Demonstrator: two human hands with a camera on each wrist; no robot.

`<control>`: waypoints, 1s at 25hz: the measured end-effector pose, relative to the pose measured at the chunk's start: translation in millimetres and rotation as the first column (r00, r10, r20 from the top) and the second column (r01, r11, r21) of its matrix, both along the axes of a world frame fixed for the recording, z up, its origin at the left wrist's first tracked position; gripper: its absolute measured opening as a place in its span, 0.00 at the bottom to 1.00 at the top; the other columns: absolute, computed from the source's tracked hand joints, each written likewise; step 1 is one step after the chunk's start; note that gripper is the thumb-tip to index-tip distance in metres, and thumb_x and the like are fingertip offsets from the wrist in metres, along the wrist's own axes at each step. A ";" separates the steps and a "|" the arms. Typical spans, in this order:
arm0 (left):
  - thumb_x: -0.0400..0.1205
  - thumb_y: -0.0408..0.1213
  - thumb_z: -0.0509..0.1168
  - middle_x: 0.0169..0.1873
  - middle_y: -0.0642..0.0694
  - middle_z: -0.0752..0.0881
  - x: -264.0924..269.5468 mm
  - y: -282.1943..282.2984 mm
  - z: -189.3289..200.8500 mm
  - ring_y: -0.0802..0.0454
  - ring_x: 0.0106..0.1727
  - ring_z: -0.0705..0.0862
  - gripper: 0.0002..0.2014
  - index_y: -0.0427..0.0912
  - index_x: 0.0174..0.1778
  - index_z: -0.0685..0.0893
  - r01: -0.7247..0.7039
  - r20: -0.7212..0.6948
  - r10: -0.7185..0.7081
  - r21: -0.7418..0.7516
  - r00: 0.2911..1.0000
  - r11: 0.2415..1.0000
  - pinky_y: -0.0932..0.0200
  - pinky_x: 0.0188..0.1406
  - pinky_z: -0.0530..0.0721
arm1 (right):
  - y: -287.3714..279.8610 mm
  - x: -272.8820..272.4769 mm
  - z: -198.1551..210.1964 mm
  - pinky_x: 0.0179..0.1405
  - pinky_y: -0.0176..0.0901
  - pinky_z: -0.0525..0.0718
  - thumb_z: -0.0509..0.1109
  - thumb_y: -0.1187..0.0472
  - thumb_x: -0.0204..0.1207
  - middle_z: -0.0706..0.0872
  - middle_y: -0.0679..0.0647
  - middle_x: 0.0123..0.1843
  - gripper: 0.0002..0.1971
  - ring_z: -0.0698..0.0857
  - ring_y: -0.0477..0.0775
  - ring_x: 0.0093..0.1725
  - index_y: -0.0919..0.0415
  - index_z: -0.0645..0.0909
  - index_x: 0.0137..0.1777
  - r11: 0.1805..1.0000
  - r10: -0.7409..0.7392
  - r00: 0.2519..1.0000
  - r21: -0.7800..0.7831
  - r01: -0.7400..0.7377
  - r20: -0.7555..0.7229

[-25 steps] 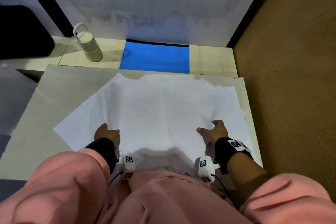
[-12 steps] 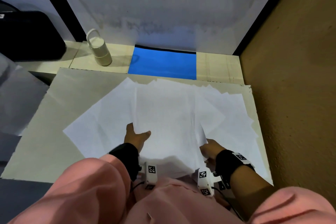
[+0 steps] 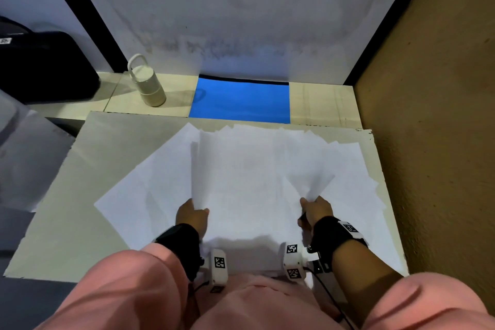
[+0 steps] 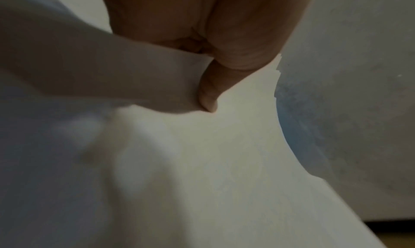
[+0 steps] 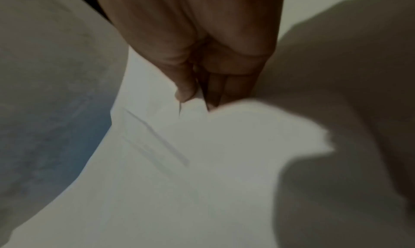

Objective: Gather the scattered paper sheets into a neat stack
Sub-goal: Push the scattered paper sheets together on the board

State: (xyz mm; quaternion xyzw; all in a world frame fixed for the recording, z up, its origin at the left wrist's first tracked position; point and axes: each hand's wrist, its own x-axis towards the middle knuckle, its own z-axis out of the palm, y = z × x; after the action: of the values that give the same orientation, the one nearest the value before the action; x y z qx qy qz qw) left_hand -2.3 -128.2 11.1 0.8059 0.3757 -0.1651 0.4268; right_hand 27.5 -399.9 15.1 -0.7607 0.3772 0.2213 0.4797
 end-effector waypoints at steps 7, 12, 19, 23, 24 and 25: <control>0.76 0.42 0.62 0.59 0.33 0.79 5.6 48.5 1.3 0.32 0.58 0.80 0.16 0.38 0.57 0.81 -0.091 -0.204 0.163 0.320 0.965 0.943 0.47 0.63 0.79 | -35.9 30.6 23.4 0.53 0.47 0.76 0.65 0.67 0.78 0.82 0.72 0.66 0.17 0.81 0.69 0.64 0.76 0.77 0.64 0.914 0.243 0.965 -0.310 -0.262 -0.100; 0.72 0.29 0.68 0.49 0.44 0.76 10.7 31.8 -2.9 0.39 0.53 0.80 0.18 0.32 0.58 0.76 -0.263 0.003 0.263 0.062 0.965 0.963 0.63 0.44 0.74 | -11.7 27.1 23.9 0.36 0.38 0.79 0.61 0.70 0.81 0.82 0.70 0.55 0.15 0.83 0.66 0.43 0.74 0.74 0.66 0.976 0.188 0.980 -0.124 -0.179 0.071; 0.76 0.26 0.65 0.46 0.40 0.79 15.1 25.6 1.0 0.45 0.46 0.76 0.15 0.37 0.59 0.78 -0.019 0.111 0.023 -0.032 0.994 0.999 0.58 0.48 0.72 | 4.7 28.6 15.4 0.49 0.42 0.72 0.59 0.70 0.79 0.82 0.71 0.62 0.14 0.81 0.68 0.60 0.73 0.77 0.61 0.861 0.452 0.887 -0.215 -0.461 -0.091; 0.77 0.23 0.61 0.52 0.41 0.81 19.0 28.6 3.9 0.45 0.46 0.77 0.20 0.42 0.63 0.72 0.056 0.147 -0.054 -0.011 0.988 0.998 0.58 0.47 0.73 | -9.2 36.6 24.9 0.48 0.45 0.75 0.62 0.70 0.78 0.83 0.71 0.61 0.11 0.81 0.65 0.52 0.71 0.80 0.57 0.815 0.501 0.849 -0.239 -0.528 -0.170; 0.76 0.22 0.62 0.57 0.46 0.79 19.3 29.0 3.1 0.47 0.50 0.78 0.29 0.46 0.72 0.67 0.070 0.168 -0.061 -0.047 0.984 0.996 0.58 0.49 0.74 | -11.0 37.9 22.7 0.54 0.47 0.78 0.61 0.68 0.79 0.83 0.70 0.59 0.12 0.81 0.66 0.54 0.71 0.80 0.58 0.824 0.488 0.860 -0.245 -0.510 -0.147; 0.76 0.21 0.62 0.59 0.51 0.75 19.7 26.9 2.7 0.49 0.53 0.78 0.37 0.51 0.79 0.60 0.074 0.181 -0.055 -0.100 0.982 0.992 0.58 0.51 0.75 | -11.6 38.9 21.1 0.61 0.49 0.79 0.60 0.66 0.80 0.83 0.68 0.57 0.12 0.82 0.66 0.56 0.69 0.80 0.59 0.855 0.458 0.885 -0.231 -0.465 -0.087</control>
State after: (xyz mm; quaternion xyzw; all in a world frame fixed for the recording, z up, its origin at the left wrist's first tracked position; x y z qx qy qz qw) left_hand 17.4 -101.3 13.8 0.8054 0.3003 -0.1258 0.4953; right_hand 66.3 -411.5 36.2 -0.8789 0.2150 0.2924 0.3096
